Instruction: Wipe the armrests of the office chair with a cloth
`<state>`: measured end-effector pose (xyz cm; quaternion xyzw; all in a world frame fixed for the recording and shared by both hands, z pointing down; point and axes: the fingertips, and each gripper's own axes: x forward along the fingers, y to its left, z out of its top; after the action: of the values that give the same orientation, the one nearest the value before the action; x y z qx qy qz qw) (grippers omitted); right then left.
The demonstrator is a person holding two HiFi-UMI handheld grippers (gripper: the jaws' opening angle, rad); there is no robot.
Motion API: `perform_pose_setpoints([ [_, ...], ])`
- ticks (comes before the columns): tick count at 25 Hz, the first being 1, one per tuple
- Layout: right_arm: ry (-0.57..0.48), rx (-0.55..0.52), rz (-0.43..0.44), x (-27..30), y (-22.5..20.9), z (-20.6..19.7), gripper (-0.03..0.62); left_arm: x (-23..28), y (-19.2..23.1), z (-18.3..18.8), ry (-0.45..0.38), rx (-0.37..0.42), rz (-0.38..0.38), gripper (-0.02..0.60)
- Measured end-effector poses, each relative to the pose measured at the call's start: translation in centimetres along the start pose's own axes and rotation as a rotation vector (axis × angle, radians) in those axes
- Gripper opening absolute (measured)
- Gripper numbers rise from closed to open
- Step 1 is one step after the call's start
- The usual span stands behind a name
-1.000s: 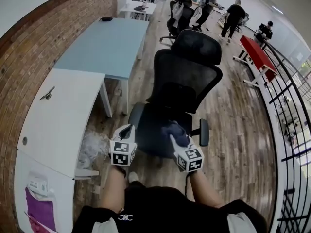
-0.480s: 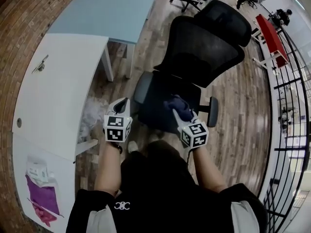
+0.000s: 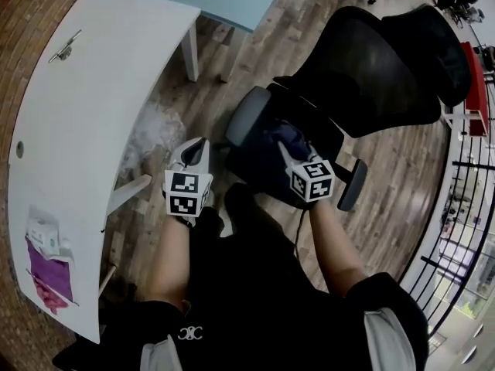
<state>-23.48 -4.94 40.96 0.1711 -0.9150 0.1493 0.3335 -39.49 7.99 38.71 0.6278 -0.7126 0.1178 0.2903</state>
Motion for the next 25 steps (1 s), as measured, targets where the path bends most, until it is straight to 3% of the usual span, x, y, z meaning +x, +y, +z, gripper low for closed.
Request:
perform_pose_setpoints([
  [15, 0.108, -0.121, -0.002, 16.1, -10.2, 3.4, 0.058, 4.5, 0.4, -4.3, 0.063, -0.101, 0.119, 0.006],
  [21, 0.210, -0.146, 0.001, 19.1, -11.3, 1.2, 0.058, 4.6, 0.6, -4.9, 0.088, -0.036, 0.147, 0.006],
  [25, 0.238, -0.148, -0.008, 20.1, -11.0, 0.5, 0.057, 4.1, 0.7, -5.3, 0.069, -0.097, 0.146, 0.006],
])
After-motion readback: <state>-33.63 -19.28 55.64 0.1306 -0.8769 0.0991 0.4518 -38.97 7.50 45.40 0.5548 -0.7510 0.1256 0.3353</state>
